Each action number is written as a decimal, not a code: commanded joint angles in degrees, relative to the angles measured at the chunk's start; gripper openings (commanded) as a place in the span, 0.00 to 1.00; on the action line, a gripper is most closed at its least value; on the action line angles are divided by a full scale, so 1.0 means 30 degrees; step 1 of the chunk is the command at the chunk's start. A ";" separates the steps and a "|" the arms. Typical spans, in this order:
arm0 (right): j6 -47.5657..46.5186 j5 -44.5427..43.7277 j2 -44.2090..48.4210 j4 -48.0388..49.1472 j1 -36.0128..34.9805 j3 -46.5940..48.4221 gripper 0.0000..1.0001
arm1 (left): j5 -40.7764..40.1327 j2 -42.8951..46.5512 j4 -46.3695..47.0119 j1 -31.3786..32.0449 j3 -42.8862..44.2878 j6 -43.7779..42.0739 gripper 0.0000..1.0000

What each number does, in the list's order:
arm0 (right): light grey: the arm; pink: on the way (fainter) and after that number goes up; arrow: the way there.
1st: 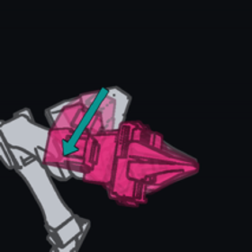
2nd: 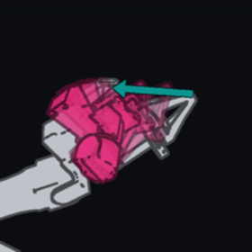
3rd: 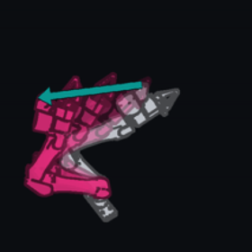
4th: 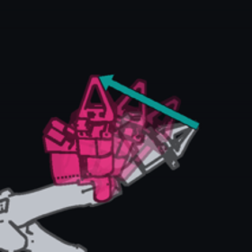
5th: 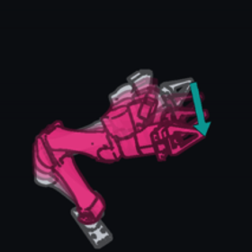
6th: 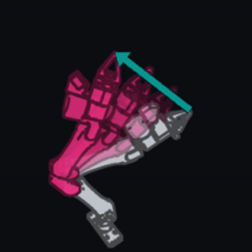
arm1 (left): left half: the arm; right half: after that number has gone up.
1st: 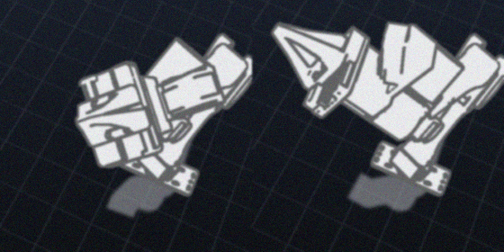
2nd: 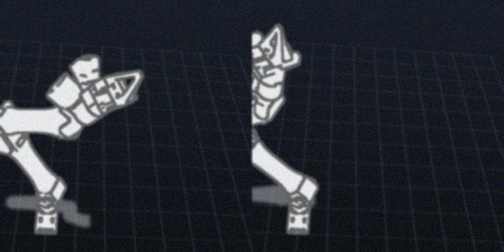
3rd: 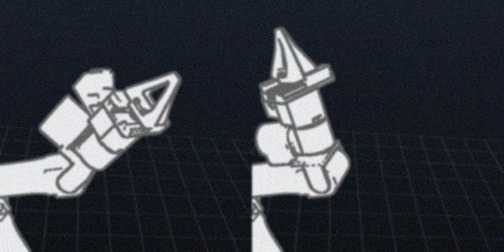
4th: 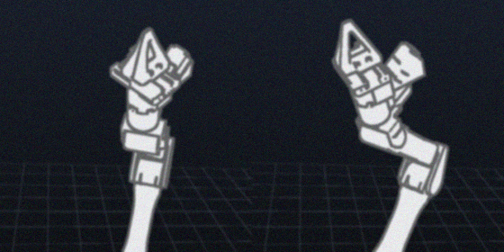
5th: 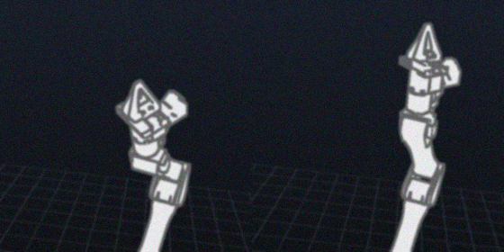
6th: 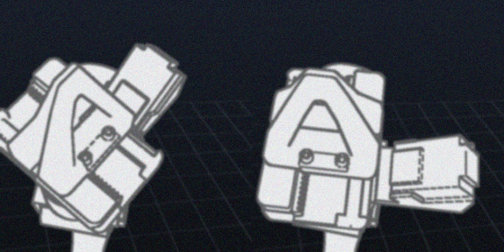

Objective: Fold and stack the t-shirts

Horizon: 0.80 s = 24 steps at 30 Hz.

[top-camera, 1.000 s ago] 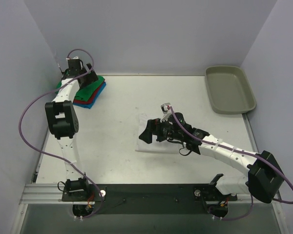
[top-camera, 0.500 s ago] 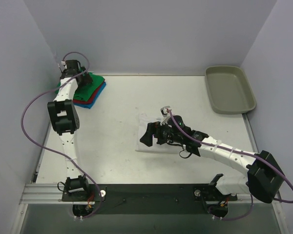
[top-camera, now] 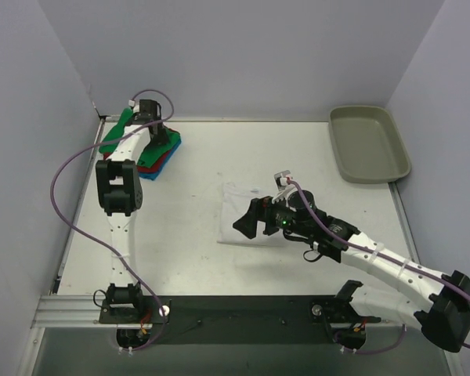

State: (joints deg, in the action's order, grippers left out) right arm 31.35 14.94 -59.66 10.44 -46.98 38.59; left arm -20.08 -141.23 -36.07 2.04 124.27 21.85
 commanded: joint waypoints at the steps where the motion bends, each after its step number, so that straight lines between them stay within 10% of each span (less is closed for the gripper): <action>1: -0.0138 -0.0497 0.1866 -0.0811 -0.0189 -0.0382 1.00 | 0.0395 0.0051 -0.5907 0.2830 -0.2713 -0.2642 0.95; 12: -0.0138 -0.0790 0.5527 -0.2424 -0.0160 -0.1231 1.00 | 0.0509 0.4123 -0.4736 0.7813 -1.0090 -0.5407 0.93; 24: 0.0330 -0.1200 0.6673 -0.3068 -0.0423 -0.1818 1.00 | 0.0219 1.1417 -0.3181 1.0627 -1.7514 -0.0871 0.91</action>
State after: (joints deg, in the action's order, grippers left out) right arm 31.75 12.88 -40.88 1.04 -47.72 34.09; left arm -22.22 -109.93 -36.01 32.14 78.28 13.32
